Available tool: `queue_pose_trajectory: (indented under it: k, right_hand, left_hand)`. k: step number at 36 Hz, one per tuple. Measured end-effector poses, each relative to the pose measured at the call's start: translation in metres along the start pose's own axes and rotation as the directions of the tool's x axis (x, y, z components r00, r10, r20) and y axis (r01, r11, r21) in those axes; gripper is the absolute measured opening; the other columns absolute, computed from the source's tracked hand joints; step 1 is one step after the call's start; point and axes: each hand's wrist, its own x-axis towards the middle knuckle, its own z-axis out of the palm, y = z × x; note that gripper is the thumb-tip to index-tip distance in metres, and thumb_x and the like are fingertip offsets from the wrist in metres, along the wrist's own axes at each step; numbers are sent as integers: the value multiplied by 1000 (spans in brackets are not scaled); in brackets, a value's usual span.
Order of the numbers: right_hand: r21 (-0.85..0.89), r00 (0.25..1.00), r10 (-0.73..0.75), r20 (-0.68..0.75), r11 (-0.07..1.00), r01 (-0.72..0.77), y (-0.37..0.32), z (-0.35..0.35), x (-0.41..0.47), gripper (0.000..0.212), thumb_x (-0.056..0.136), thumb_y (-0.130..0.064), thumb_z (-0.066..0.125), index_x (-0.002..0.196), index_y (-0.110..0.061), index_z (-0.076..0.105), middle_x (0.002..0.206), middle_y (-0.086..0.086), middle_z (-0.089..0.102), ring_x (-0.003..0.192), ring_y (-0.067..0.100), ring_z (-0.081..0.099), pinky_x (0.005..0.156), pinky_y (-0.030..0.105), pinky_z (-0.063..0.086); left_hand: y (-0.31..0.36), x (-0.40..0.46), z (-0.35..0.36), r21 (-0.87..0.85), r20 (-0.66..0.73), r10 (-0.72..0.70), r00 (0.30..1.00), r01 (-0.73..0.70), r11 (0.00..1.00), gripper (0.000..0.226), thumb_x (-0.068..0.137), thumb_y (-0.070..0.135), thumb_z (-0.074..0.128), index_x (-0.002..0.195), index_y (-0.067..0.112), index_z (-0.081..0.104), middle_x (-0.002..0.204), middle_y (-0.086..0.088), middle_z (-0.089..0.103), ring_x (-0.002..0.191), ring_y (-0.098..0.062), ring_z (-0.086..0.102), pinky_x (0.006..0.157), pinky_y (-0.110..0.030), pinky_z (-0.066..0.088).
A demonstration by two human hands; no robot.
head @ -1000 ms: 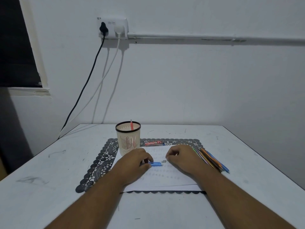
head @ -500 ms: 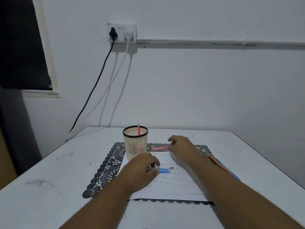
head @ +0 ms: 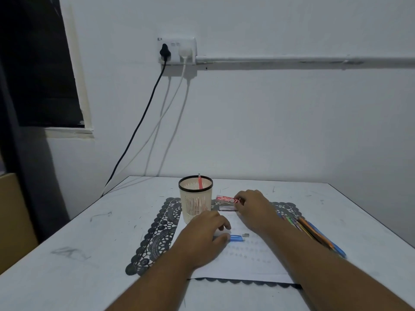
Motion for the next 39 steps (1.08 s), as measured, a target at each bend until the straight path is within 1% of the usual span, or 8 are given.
queue_pose_trajectory:
  k: [5, 10, 17, 21, 24, 28, 32, 39]
  right_hand:
    - [223, 999, 9, 31, 975, -16, 3, -19, -14, 19, 98, -24, 66, 112, -24, 78, 93, -9, 61, 91, 9, 56, 73, 17, 36]
    - [449, 999, 38, 8, 893, -38, -12, -40, -62, 11, 97, -22, 71, 101, -31, 74, 93, -14, 68, 82, -2, 61, 68, 7, 43]
    - [835, 987, 71, 146, 525, -162, -34, -65, -90, 12, 89, 3, 76, 97, -6, 78, 101, 27, 66, 68, 4, 66, 59, 17, 52]
    - [873, 972, 73, 225, 427, -235, -36, -62, -92, 17, 87, 0, 79, 97, -14, 80, 103, 19, 64, 84, 18, 65, 69, 27, 58]
    - [880, 967, 65, 248, 403, -253, -31, -56, -90, 21, 86, 1, 79, 100, -15, 80, 95, 10, 67, 81, 14, 67, 72, 29, 58]
    - [922, 949, 100, 297, 228, -313, -28, -53, -84, 22, 85, 1, 79, 102, -13, 81, 94, 14, 73, 82, 25, 71, 75, 41, 55]
    - [932, 949, 119, 291, 191, -310, -28, -52, -82, 18, 86, 5, 77, 102, -3, 77, 89, 17, 72, 68, 17, 69, 60, 31, 53]
    - [937, 960, 108, 258, 213, -276, -27, -56, -82, 13, 85, 6, 76, 96, 0, 77, 85, 15, 73, 66, 10, 66, 59, 21, 51]
  left_hand:
    - [2, -1, 1, 10, -63, 17, 998, -17, 1000, 20, 96, 38, 57, 114, 33, 64, 112, 20, 54, 108, 1, 44, 90, -21, 38]
    - [6, 1, 2, 30, -158, 27, 987, -22, 999, 19, 96, 35, 59, 115, 35, 58, 116, 21, 49, 114, 0, 43, 94, -20, 37]
    - [5, 3, 3, 74, -192, 11, 981, 3, 997, 38, 95, 35, 61, 133, 37, 56, 126, 21, 49, 118, -1, 41, 102, -23, 35]
    - [5, 3, 2, 85, -171, 23, 985, -9, 996, 24, 95, 34, 59, 119, 36, 63, 108, 25, 52, 106, -1, 46, 97, -28, 38]
    - [5, 3, 2, 94, -173, 24, 985, -8, 996, 19, 96, 35, 58, 114, 34, 65, 103, 23, 56, 99, -1, 47, 91, -27, 39]
    - [5, 3, 1, 70, -196, 14, 980, 0, 998, 16, 93, 30, 61, 109, 31, 67, 98, 20, 57, 94, -3, 48, 82, -25, 37]
    - [5, 3, -1, 41, -197, -4, 980, 12, 999, 12, 94, 29, 61, 106, 30, 66, 95, 17, 57, 93, -3, 47, 82, -26, 40]
    - [7, 2, -2, -5, -188, -13, 982, 12, 1000, 10, 95, 26, 62, 104, 29, 65, 95, 18, 57, 95, -6, 49, 84, -31, 44]
